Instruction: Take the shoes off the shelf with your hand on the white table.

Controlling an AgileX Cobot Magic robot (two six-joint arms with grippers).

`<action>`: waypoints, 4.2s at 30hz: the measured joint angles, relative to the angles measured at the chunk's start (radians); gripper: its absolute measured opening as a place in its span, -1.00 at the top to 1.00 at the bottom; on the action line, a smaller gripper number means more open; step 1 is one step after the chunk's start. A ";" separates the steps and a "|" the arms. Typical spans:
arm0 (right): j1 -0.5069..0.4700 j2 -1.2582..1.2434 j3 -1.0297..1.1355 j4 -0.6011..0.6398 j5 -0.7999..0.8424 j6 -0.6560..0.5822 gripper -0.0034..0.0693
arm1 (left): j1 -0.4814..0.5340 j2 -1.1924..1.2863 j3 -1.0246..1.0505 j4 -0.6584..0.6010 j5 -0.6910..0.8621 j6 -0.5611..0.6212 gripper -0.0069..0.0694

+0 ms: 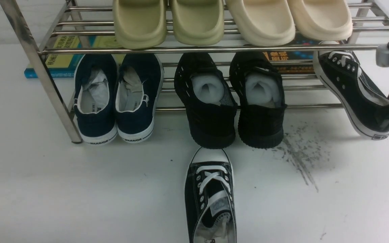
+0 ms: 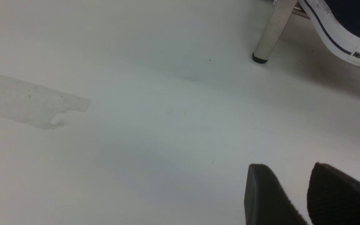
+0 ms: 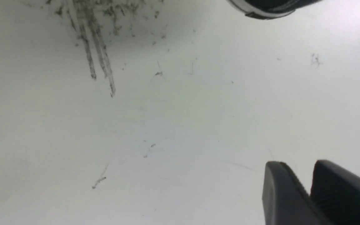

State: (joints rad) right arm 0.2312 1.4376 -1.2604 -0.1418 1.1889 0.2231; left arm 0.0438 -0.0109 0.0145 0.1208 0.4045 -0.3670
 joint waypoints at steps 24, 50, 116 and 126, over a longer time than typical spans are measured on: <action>0.000 0.208 0.001 -0.171 -0.422 -0.083 -0.29 | 0.000 0.000 0.000 0.000 0.000 0.000 0.19; 0.043 0.229 0.001 -0.242 -0.346 -0.083 0.90 | 0.000 0.000 0.000 0.000 0.000 0.000 0.19; 0.588 0.143 0.234 0.054 -0.404 0.389 0.88 | 0.000 0.000 0.000 0.000 0.000 0.000 0.19; 0.588 0.147 0.234 0.070 -0.425 0.366 0.88 | 0.000 0.000 0.000 0.000 0.000 0.000 0.19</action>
State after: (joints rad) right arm 0.8193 1.5851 -1.0265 -0.0713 0.7642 0.5893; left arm 0.0438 -0.0109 0.0145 0.1208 0.4045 -0.3670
